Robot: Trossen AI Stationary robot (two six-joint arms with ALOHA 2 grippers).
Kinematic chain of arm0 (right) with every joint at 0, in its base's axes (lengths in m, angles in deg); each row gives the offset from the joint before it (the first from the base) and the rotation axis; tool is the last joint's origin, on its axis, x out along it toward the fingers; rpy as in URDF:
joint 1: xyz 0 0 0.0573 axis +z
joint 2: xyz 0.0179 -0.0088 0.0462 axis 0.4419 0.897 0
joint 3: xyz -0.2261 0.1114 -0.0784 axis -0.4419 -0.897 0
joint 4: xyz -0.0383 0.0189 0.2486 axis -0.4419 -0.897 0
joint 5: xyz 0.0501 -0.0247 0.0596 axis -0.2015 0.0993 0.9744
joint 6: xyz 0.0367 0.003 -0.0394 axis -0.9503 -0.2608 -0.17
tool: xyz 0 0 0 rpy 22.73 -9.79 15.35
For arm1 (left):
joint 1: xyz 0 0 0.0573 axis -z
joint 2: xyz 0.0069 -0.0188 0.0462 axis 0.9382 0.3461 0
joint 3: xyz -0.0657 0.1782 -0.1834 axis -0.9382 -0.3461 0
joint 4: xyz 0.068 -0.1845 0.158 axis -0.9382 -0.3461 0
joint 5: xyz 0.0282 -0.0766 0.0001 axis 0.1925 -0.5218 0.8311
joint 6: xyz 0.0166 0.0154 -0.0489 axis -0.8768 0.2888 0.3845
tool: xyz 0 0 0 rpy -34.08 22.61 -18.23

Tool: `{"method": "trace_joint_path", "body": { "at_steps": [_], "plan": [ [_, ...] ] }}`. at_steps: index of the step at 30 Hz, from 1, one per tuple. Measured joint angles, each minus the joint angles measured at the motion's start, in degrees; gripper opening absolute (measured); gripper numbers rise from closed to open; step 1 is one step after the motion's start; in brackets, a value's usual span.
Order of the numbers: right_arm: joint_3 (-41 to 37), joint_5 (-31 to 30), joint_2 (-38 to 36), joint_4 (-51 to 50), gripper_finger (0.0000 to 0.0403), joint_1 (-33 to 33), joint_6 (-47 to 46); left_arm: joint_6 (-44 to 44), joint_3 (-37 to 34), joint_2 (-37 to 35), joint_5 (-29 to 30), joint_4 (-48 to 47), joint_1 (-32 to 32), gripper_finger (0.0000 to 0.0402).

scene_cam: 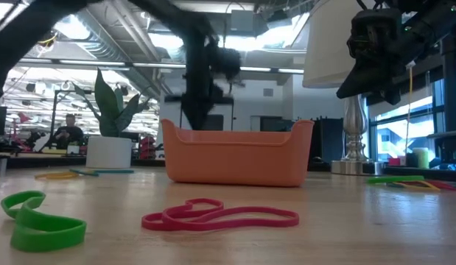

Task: Pick and place rubber bands into bin
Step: Put the green rubber band into the orange bin

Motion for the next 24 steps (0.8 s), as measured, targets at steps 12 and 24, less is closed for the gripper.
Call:
{"method": "trace_joint_path", "body": {
  "at_steps": [12, 24],
  "plan": [
    [0.0, 0.0, 0.0, 0.0, 0.0010, 0.0, 1.7, -13.5, 0.1, -11.9, 3.6, -0.8, 12.8, 0.0003],
    [0.0, 0.0, 0.0, 0.0, 0.0010, 0.0, 2.3, -8.3, 0.2, -9.2, -6.0, -0.9, 22.9, 0.0003]
  ]
}}
